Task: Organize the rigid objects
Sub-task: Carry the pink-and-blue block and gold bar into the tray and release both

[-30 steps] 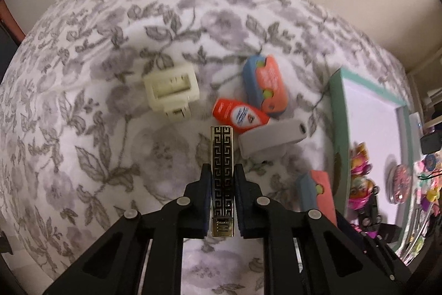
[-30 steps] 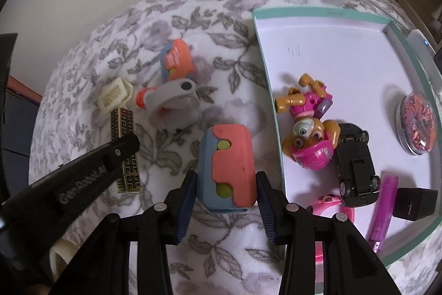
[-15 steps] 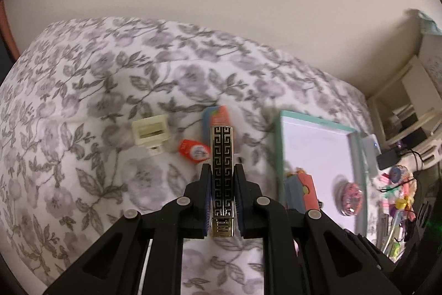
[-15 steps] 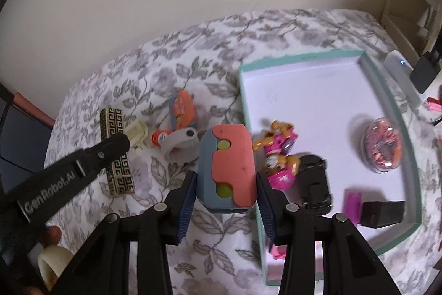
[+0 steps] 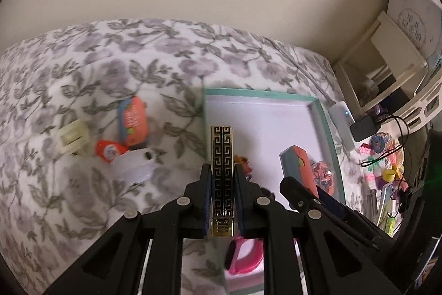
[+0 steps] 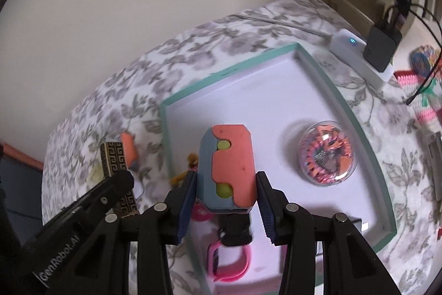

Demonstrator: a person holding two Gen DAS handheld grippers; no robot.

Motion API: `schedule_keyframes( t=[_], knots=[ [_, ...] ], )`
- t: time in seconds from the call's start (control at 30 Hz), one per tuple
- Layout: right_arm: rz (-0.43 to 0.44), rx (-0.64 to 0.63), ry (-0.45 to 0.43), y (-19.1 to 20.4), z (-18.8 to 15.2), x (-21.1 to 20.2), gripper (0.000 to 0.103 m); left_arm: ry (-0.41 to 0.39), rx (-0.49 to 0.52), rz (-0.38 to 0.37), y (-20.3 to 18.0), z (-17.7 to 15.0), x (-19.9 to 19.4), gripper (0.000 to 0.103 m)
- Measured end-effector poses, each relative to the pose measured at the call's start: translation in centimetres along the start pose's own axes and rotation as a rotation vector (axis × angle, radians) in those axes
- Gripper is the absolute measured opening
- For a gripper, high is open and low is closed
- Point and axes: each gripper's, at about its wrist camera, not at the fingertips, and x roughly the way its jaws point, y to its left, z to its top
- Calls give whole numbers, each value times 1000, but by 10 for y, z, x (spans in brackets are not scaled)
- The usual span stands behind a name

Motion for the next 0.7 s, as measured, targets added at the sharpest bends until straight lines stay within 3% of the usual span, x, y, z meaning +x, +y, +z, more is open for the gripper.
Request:
schedule_keyframes(
  t=[0.33, 0.7],
  knots=[
    [-47, 3, -5, -22, 22, 35, 45, 17, 28, 5, -18, 31, 53, 16],
    [-62, -9, 28, -24, 23, 63, 45, 49, 38, 42, -20, 34, 88, 16]
  ],
)
